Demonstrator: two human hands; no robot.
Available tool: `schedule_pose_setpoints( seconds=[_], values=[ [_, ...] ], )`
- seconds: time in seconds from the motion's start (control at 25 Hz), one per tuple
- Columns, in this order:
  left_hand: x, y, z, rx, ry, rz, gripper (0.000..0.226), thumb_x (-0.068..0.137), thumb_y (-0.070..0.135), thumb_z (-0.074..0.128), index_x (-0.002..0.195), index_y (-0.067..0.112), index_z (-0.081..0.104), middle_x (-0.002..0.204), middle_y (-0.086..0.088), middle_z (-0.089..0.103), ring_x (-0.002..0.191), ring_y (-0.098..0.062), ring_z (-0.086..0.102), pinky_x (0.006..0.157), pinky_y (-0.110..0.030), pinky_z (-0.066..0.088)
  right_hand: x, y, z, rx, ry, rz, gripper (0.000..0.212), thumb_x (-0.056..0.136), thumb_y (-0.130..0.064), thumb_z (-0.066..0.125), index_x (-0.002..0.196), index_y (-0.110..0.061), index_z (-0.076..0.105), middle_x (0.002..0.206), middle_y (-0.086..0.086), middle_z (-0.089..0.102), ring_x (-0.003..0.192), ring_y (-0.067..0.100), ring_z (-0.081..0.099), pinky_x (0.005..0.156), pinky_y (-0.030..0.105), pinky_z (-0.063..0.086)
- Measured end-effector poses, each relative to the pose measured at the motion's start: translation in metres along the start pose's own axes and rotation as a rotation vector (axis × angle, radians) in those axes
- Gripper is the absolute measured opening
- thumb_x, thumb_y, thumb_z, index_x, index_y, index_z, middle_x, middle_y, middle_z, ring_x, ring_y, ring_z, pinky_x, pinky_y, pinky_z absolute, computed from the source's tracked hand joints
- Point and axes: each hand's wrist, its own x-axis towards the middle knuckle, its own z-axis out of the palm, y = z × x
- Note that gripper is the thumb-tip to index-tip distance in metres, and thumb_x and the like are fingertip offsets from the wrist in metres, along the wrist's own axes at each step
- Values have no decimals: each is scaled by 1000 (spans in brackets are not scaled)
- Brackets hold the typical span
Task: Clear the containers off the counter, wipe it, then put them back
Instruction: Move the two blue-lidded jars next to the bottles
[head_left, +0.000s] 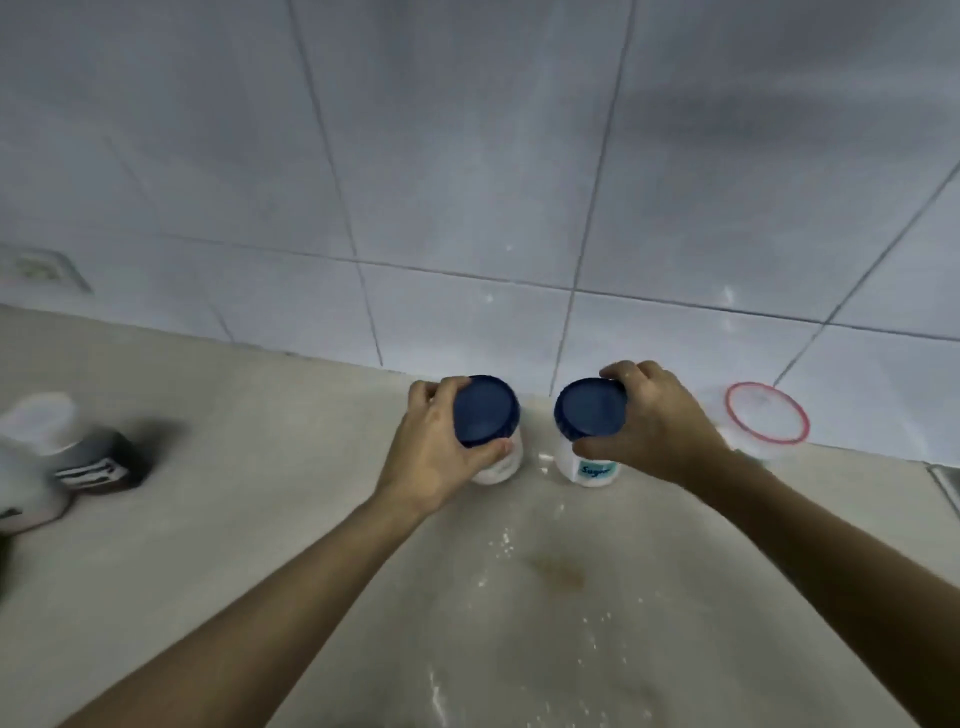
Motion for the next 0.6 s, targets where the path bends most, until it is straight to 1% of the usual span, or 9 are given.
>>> schedule_pose_setpoints(
  seconds=[0.08, 0.12, 0.2, 0.28, 0.36, 0.48, 0.6],
  values=[
    [-42, -43, -59, -22, 84, -93, 78, 64, 45, 81, 131, 28, 45, 126, 6, 41, 108, -8, 48, 93, -24, 43, -20, -59, 21, 179, -21, -45, 88, 54, -49, 82, 128, -20, 45, 116, -2, 50, 106, 17, 48, 82, 27, 44],
    [-61, -66, -91, -12, 129, -138, 78, 60, 50, 81, 128, 30, 47, 124, 6, 43, 108, -8, 49, 92, -23, 43, -28, -91, 36, 243, -35, -82, 88, 54, -49, 82, 129, -22, 45, 117, -5, 49, 106, 14, 48, 84, 27, 46],
    [-92, -107, -149, 40, 205, -215, 79, 57, 55, 80, 125, 32, 49, 121, 6, 46, 106, -8, 49, 89, -22, 41, -33, -153, 65, 322, -69, -163, 89, 53, -48, 82, 130, -25, 44, 120, -7, 48, 110, 12, 46, 89, 29, 47],
    [-113, -140, -196, 108, 241, -275, 76, 61, 48, 83, 126, 30, 49, 120, 7, 45, 108, -10, 48, 90, -23, 39, -31, -209, 92, 328, -118, -229, 89, 54, -47, 81, 131, -25, 43, 123, -7, 47, 113, 13, 44, 92, 29, 45],
    [-125, -168, -230, 173, 248, -288, 76, 62, 44, 83, 128, 28, 48, 120, 4, 44, 111, -15, 49, 92, -24, 38, -24, -259, 116, 302, -160, -273, 90, 54, -47, 80, 132, -25, 42, 124, -6, 47, 115, 14, 43, 93, 30, 44],
    [-136, -206, -260, 272, 254, -298, 77, 63, 50, 79, 129, 29, 46, 127, 3, 44, 113, -20, 53, 93, -31, 45, -19, -323, 149, 265, -201, -330, 88, 53, -46, 81, 130, -25, 43, 123, -4, 48, 115, 16, 45, 93, 32, 45],
    [-140, -233, -271, 361, 271, -303, 78, 64, 57, 75, 129, 29, 44, 131, 3, 43, 113, -23, 56, 89, -36, 49, -15, -360, 173, 250, -197, -384, 84, 51, -43, 82, 125, -24, 48, 120, -3, 51, 112, 17, 47, 90, 31, 46]
  ],
)
